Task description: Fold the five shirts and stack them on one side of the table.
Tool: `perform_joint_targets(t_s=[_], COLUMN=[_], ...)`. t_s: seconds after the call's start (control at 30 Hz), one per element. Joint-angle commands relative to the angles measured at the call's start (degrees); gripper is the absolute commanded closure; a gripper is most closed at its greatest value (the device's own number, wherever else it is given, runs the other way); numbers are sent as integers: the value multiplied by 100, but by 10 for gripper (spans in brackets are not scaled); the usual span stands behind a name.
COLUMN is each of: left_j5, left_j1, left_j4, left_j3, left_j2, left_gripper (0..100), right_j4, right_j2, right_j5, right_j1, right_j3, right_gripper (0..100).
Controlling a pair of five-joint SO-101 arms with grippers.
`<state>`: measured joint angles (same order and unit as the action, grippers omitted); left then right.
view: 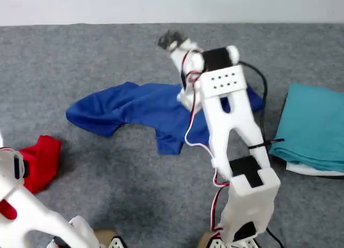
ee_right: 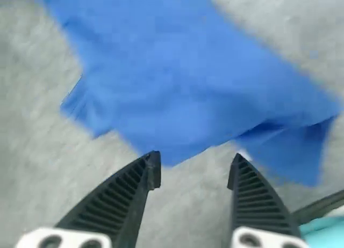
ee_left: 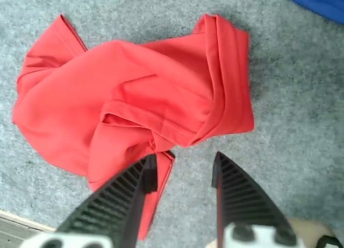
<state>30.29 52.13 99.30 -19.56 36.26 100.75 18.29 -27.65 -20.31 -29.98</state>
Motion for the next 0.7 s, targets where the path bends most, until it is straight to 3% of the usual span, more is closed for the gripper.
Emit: perform_joint_targets(t_s=[0.0, 0.27, 0.67], left_j5=[-26, -35, -35], left_j1=[9, 18, 26], left_j4=[9, 26, 97], left_j3=[31, 31, 22], left_j2=[132, 132, 132], left_gripper=[826, 826, 826], right_j4=[215, -198, -1437], right_j2=[-453, -189, 1270], right_j5=[70, 79, 62], right_j1=[-277, -681, -259], right_j3=[905, 1925, 1916], right_gripper=[785, 768, 769])
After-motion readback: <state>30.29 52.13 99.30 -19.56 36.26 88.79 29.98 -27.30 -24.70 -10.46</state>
